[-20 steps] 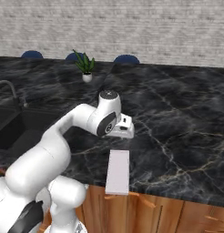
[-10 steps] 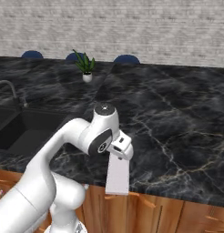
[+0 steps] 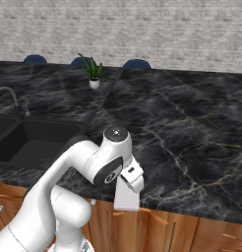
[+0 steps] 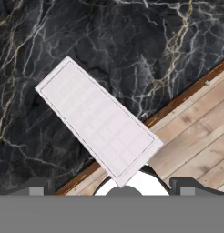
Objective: The ice cube tray has been filled with water. Take the tray and place it in the freezer to make ice. Close the freezer door after placing the tray.
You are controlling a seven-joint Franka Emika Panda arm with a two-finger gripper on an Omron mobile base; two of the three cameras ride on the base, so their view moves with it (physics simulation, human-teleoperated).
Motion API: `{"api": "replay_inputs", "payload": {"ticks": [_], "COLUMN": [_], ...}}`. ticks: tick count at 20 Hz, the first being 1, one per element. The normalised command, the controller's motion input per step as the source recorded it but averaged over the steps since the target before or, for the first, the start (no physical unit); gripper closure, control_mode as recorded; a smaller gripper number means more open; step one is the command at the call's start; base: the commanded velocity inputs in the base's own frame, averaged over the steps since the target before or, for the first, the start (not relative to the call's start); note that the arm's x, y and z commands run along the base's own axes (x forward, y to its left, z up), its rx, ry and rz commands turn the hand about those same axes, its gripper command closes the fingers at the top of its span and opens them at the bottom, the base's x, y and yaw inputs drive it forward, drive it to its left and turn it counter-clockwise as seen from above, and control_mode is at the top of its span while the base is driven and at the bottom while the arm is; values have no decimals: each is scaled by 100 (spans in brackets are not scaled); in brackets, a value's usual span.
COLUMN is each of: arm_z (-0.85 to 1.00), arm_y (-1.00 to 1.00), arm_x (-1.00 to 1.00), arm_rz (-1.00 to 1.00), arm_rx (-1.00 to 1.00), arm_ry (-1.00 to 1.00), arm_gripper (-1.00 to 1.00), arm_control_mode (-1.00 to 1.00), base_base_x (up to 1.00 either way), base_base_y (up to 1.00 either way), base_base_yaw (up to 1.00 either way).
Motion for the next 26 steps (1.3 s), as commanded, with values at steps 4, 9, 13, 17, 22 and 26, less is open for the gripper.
{"api": "replay_inputs", "payload": {"ticks": [4,9,13,17,22,26], "arm_z": [0,0,-1,-1,-6,-11], "arm_y": [-11,-7,-5,-1,0,0], "arm_x": [-23,-13,-2,0,0,-4], "arm_rz": [-20,-17,-13,-10,-8,-5], "arm_rx": [15,16,17,16,13,14], "arm_ry": [0,0,0,0,0,0], "arm_gripper": [-100,-100,-100,-100,-100,-100], "arm_control_mode": [-100,-100,-100,-100,-100,-100], "base_base_x": [0,0,0,0,0,0], "base_base_y": [0,0,0,0,0,0], "base_base_yaw": [0,0,0,0,0,0]}}
